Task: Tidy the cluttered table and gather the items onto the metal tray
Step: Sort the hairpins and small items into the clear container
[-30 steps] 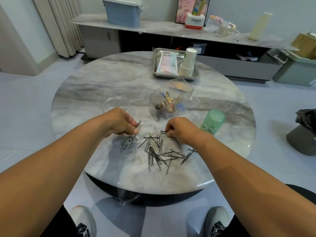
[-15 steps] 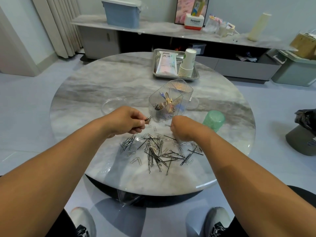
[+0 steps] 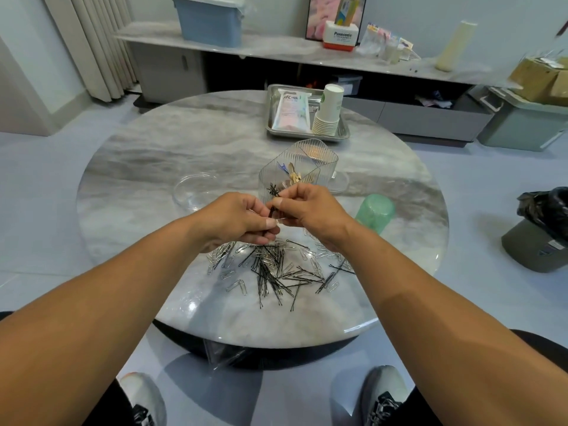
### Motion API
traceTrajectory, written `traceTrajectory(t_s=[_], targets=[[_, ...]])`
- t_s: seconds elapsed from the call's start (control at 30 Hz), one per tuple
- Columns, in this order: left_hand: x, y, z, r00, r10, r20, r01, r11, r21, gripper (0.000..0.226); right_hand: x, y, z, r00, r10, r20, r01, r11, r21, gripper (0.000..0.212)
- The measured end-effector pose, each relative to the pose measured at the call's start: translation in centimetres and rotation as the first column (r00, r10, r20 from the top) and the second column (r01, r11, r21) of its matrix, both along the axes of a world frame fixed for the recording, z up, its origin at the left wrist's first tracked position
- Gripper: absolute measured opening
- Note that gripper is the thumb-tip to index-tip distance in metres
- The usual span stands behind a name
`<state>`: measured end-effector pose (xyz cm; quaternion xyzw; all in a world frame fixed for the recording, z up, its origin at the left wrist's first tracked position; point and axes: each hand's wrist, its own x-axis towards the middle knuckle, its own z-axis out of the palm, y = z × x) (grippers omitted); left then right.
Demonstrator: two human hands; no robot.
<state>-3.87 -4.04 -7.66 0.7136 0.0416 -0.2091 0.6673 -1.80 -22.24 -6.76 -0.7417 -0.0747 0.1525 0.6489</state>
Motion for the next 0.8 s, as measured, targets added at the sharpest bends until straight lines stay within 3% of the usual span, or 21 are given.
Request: traceTrajectory(t_s=[0.13,0.37,0.5,0.57,0.7,0.8], targets=[[-0.1,0.0,-0.2,0.998,0.057,-0.025,-0.058,0.998,-0.027,0.014,-0.2,-0.1,0.1,0.999,-0.034,0.036,0.035,0.999,-0.035,0.015],[-0.1,0.2,-0.3,0.985,0.137,-0.105,-0.154,0.972,-0.177,0.023,0.0,-0.5,-0.1,0.987,-0.133,-0.088,0.139,0.988,0.061,0.015],[0.2,0.5,0.0,0.987,0.161,-0.031,-0.161,0.987,0.005,0.024,0.2,-0.8,-0.2,0.985,-0.151,-0.085,0.155,0.987,0.047,0.015],[0.5,0.9,0.1,0.986,0.165,0.025,-0.167,0.978,0.128,0.023,0.4,-1.2,-0.3,0.983,-0.179,-0.041,0.177,0.983,-0.052,0.017],[0.7,1.7,0.3,0.986,0.160,0.053,-0.169,0.956,0.242,0.025,0.5,-1.6,-0.9,0.989,-0.077,0.129,0.129,0.871,-0.473,0.011],[0.5,1.7,0.4,0.989,0.142,0.029,-0.145,0.957,0.251,0.024,0.2,-1.3,-1.1,0.988,-0.039,0.148,0.110,0.852,-0.513,0.018]])
